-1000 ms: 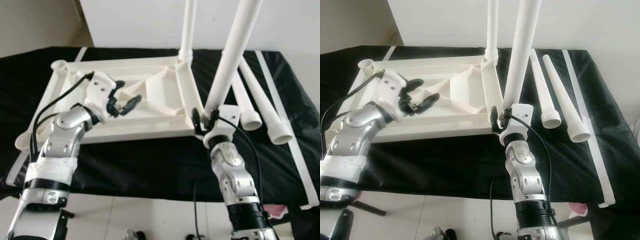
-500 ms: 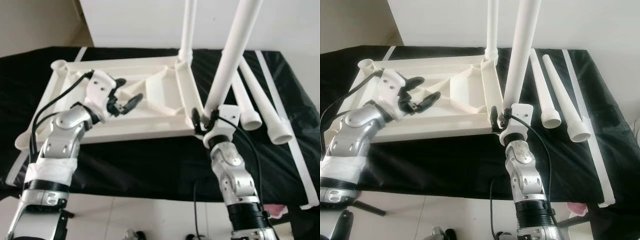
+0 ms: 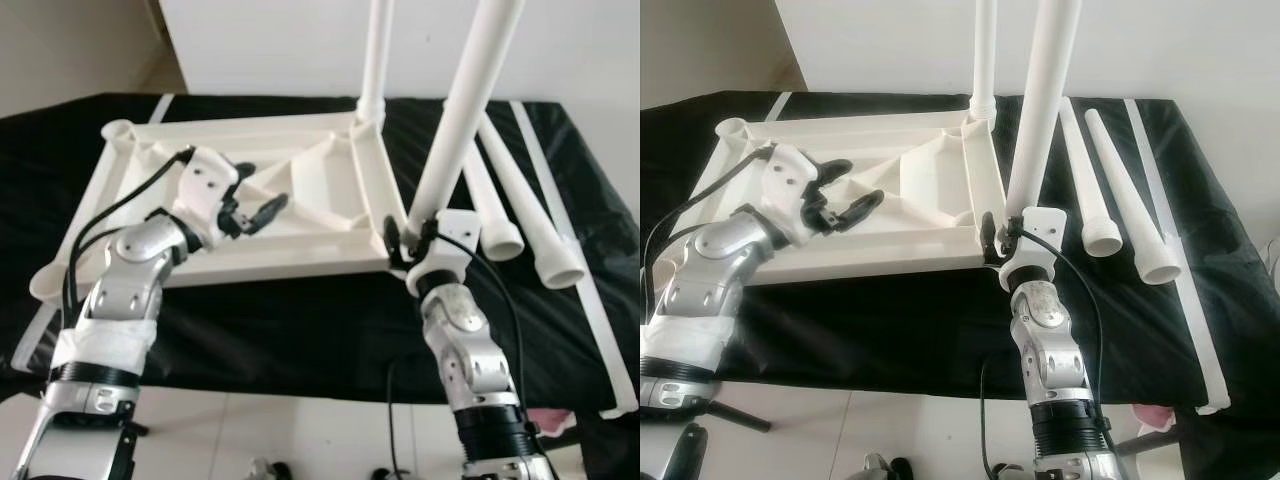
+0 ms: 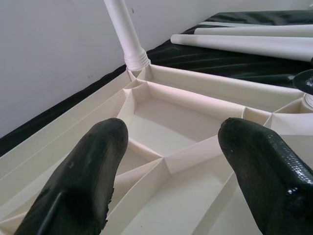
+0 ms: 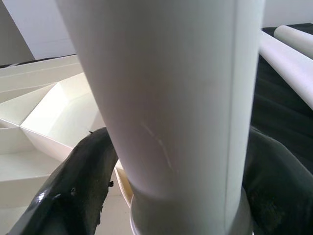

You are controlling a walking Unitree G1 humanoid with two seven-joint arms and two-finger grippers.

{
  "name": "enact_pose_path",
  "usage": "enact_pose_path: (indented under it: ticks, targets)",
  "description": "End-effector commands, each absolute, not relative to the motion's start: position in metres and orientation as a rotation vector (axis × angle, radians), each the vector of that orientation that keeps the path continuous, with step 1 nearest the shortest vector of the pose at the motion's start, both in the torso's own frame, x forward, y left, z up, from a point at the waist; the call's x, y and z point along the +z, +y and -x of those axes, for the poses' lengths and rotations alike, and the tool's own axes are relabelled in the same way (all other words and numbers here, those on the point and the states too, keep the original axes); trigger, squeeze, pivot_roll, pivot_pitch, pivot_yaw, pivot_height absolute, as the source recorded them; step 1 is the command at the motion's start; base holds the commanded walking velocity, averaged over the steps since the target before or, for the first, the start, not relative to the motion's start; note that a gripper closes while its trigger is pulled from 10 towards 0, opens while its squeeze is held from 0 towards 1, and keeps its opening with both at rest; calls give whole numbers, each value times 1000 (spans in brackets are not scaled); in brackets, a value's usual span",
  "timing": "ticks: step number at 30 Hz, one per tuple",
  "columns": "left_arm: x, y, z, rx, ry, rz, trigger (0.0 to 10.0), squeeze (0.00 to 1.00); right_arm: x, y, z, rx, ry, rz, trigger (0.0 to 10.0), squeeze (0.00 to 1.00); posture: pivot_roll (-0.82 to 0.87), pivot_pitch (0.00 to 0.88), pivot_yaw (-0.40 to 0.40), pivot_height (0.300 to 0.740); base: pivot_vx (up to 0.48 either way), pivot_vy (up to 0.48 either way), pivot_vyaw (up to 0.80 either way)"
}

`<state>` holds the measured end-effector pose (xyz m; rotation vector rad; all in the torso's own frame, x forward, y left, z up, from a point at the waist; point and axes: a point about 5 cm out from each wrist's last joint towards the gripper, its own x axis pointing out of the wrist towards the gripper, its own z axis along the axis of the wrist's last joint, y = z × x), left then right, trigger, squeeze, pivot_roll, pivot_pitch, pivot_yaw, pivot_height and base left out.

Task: Building children table

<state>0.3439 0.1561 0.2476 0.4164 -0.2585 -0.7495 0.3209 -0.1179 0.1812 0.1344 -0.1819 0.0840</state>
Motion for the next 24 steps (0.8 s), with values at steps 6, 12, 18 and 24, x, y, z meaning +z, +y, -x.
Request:
enact_pose_path:
  ticks: [6, 12, 18, 24]
  targets:
    - [243, 158, -343, -738, -246, -423, 10000, 0, 180, -115, -317, 109, -179, -144, 10000, 0, -76, 148, 43, 740, 0, 0, 0]
    - [246, 161, -342, -730, -271, -376, 0, 0, 182, -115, -316, 114, -187, -147, 10000, 0, -78, 156, 43, 740, 0, 0, 0]
    - [241, 160, -342, -731, -243, -419, 10000, 0, 182, -116, -314, 119, -196, -146, 10000, 0, -77, 164, 41, 740, 0, 0, 0]
    - [235, 160, -343, -729, -218, -440, 10000, 0, 180, -119, -309, 125, -203, -140, 10000, 0, -79, 164, 42, 740, 0, 0, 0]
